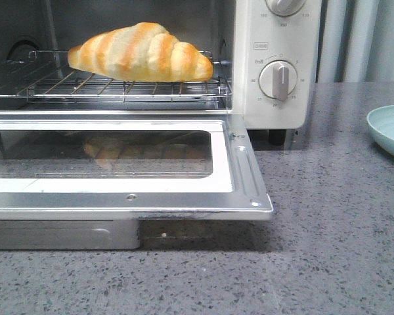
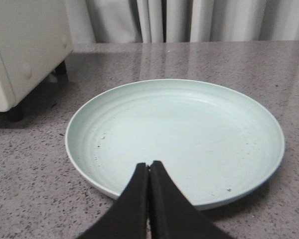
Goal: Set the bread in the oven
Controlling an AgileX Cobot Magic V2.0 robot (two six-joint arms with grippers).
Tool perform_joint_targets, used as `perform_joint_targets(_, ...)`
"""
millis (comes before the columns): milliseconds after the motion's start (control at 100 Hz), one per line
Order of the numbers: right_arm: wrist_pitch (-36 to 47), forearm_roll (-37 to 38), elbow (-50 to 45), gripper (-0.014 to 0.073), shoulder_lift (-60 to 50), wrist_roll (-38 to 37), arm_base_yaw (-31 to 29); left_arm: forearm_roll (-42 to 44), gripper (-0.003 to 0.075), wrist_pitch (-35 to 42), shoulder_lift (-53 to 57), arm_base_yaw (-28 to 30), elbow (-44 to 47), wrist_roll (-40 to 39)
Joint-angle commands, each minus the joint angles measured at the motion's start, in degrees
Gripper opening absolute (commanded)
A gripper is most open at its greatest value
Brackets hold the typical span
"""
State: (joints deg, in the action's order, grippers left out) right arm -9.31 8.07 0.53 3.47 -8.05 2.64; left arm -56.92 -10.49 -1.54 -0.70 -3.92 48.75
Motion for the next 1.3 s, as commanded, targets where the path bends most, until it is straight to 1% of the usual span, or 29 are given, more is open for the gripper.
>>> perform_joint_targets(0,5.6,-0.2,0.0,-0.0061,-1.6,0.0,-1.1,-1.1,-0.0021,2.1,-0.6,0.0,-1.5,-0.1)
perform_joint_targets(100,6.2,-0.2,-1.8,-0.0061,-4.3,0.0,-2.0,-1.1,-0.0021,2.1,-0.6,0.0,-1.5,-0.1)
perform_joint_targets(140,4.6,0.0,-1.9,-0.0061,-5.3,0.0,-2.4,-1.1,-0.0021,2.1,-0.6,0.0,-1.5,-0.1)
perform_joint_targets(400,2.9,3.1,-1.9,-0.0061,-5.1,0.0,-3.7,-1.1,-0.0021,2.1,-0.6,0.0,-1.5,-0.1)
perform_joint_targets(640,-7.1,4.4,-1.9,-0.0061,-5.1,0.0,-3.7,-1.1,-0.0021,2.1,-0.6,0.0,-1.5,-0.1)
perform_joint_targets(710,-8.7,4.4,-1.9,-0.0061,-5.1,0.0,-3.7,-1.1,-0.0021,2.1,-0.6,0.0,-1.5,-0.1)
perform_joint_targets(930,-8.4,2.3,-1.9,-0.0061,-5.1,0.0,-3.7,-1.1,-0.0021,2.1,-0.6,0.0,-1.5,-0.1)
perform_joint_targets(1290,-8.4,2.4,-1.9,-0.0061,-5.1,0.0,-3.7,-1.1,-0.0021,2.1,-0.6,0.0,-1.5,-0.1)
